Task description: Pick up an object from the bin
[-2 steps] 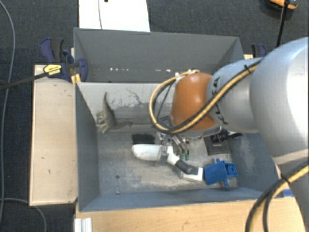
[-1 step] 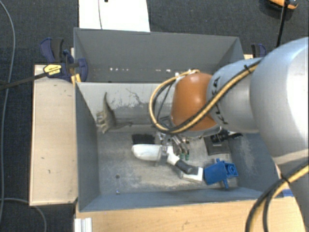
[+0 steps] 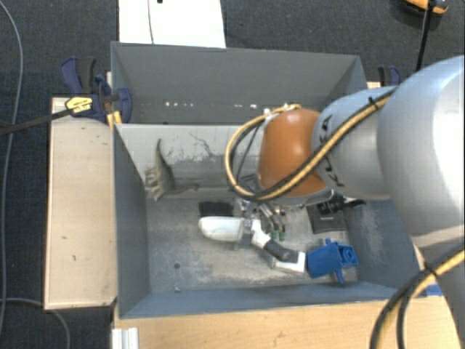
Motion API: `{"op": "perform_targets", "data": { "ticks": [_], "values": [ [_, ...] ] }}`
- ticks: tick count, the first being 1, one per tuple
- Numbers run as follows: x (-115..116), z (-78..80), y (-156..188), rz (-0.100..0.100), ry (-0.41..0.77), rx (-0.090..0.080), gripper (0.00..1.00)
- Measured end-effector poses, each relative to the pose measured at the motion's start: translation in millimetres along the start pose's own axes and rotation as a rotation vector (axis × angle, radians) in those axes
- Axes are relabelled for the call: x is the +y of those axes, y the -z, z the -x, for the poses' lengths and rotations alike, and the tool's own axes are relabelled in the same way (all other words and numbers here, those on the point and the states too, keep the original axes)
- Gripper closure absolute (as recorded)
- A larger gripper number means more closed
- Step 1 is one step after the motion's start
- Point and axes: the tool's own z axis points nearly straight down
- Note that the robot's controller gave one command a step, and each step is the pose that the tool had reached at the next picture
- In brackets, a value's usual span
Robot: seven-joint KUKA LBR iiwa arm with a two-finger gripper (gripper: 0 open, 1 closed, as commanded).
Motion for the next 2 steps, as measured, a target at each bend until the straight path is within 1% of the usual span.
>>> {"op": "perform_targets", "data": {
  "ticks": [1,2],
  "values": [
    [0.0,0.3,7.5,0.0,0.0,0.0,1.0],
    [-0.2,-0.2,14.1,-0.001,0.0,0.003,1.0]
  ]
}}
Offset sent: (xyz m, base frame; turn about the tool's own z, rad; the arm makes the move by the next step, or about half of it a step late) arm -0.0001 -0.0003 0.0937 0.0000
